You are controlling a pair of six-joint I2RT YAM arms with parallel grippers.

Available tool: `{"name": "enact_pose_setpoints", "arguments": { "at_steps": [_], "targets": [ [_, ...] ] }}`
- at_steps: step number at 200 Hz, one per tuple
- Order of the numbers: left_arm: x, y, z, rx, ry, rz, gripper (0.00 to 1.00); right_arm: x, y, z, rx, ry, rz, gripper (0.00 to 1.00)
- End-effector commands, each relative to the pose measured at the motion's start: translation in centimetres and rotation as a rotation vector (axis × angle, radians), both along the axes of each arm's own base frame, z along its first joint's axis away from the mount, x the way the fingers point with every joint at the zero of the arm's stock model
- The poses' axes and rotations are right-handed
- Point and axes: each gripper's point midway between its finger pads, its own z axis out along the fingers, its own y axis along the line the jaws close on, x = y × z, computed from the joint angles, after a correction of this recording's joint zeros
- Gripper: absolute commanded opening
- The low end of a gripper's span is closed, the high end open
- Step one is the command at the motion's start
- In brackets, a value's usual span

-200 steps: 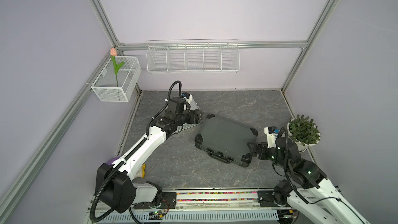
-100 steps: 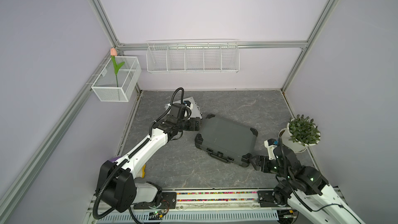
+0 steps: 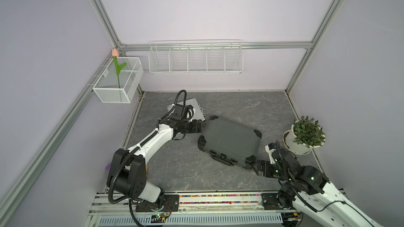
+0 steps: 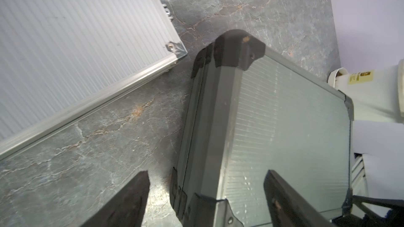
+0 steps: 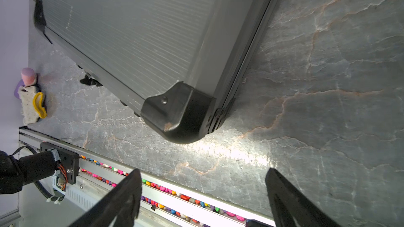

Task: Open the poker set cases
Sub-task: Adjust the poker set case at the center of the board.

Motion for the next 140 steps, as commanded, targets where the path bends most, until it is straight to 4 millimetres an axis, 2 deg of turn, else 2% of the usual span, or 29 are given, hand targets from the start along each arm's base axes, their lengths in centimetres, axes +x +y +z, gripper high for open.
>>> {"name": "enact_pose_setpoints", "arguments": {
  "at_steps": [1,32,62,82,113,140],
  "targets": [
    [0.6,-0.1,0.2,-0.049,0.038,0.023,0.84,0.1,-0.1,0.5,-0.017,-0.006,-0.027,0.91],
    [0.2,-0.8,-0.9,-0.086,0.081,0.004,0.83,0.5,0.7,0.2,-0.043,-0.014,0.001,0.9],
    [-0.5,-0.8,-1.9,-0.09,0.123,0.018,0.82,2.4,3.6,1.0,0.028,-0.057,0.02,0.87],
    [-1.3,-0.9,-2.9,-0.094,0.154,0.03,0.82,3.8,5.4,1.8,0.086,-0.082,0.004,0.89],
    [-2.7,-2.3,-3.8,-0.075,0.175,-0.006,0.82,4.6,5.2,0.6,0.04,-0.064,-0.038,0.96],
    [-3.9,-3.5,-4.3,-0.056,0.187,-0.045,0.82,5.0,5.0,0.5,0.073,-0.079,-0.064,0.96]
  ]
}}
